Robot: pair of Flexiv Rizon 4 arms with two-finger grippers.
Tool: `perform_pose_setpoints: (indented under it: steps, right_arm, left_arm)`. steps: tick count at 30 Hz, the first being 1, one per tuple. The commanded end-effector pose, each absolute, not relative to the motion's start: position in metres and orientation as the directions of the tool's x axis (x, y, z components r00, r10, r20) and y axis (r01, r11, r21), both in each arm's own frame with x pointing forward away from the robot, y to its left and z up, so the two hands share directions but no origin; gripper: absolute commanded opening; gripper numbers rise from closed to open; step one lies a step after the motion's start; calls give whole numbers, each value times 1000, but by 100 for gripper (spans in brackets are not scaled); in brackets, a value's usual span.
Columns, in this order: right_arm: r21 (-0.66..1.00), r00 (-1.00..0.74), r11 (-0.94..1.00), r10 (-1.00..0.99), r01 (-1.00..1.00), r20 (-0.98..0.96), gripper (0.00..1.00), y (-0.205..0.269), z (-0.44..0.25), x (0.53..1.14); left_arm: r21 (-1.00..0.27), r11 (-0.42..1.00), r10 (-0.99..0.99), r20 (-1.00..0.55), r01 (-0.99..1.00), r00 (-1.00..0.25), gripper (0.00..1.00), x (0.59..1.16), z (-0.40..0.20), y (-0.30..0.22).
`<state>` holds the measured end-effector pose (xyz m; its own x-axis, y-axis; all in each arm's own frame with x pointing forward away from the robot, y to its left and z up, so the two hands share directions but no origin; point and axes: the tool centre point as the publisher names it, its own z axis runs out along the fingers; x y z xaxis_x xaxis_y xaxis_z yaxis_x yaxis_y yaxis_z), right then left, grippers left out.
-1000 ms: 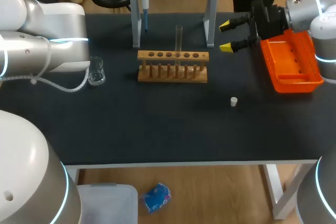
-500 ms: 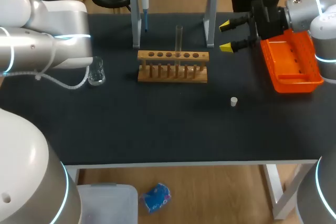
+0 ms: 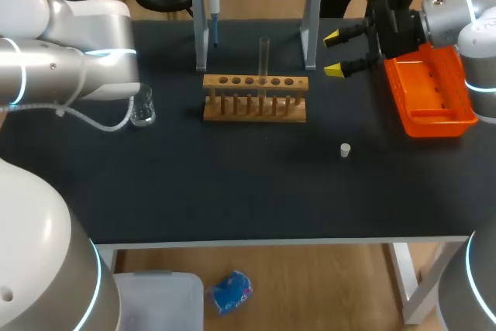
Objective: Invert the test tube, pick up the pipette, mount the tip to pipette, aspirate from beaker and dispense into the tube, eject the tip, return the pipette, and cap with the stopper.
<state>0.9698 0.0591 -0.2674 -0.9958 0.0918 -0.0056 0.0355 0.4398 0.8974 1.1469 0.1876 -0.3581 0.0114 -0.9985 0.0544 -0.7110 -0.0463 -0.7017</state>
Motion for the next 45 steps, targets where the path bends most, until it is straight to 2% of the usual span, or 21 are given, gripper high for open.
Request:
perform_pose_setpoints:
  steps: [1,17,19,21,22,23,31,34,45]
  right_arm:
    - [898,-996,440,90,35,-5,100,59,-268,970]
    - [898,-996,440,90,35,-5,100,59,-268,970]
    - [898,-996,440,90,35,-5,100,59,-268,970]
    - [898,-996,440,90,35,-5,100,59,-268,970]
    - [898,-996,440,90,35,-5,100,59,-268,970]
    - [898,-996,440,90,35,-5,100,59,-268,970]
    - [898,-996,440,90,35,-5,100,59,-268,970]
    - [898,-996,440,90,35,-5,100,59,-268,970]
    - [898,-996,440,90,35,-5,100,59,-268,970]
  left_arm:
    - [-696,-45,-999,54,-717,11,41,1151,-360,188]
    - [-691,-46,-999,50,-722,16,38,1152,-363,189]
    - [-689,-47,-999,50,-723,17,26,1152,-365,190]
    - [-688,-46,-999,48,-724,17,22,1152,-365,190]
    - [-688,-46,-999,48,-724,18,11,1152,-365,190]
    - [-687,-46,-999,47,-725,18,9,1152,-365,190]
    - [-683,-43,-999,43,-729,19,7,1152,-366,190]
    - [-681,-42,-999,40,-731,20,0,1152,-367,191]
    - [-682,-40,-999,34,-731,22,0,1151,-366,191]
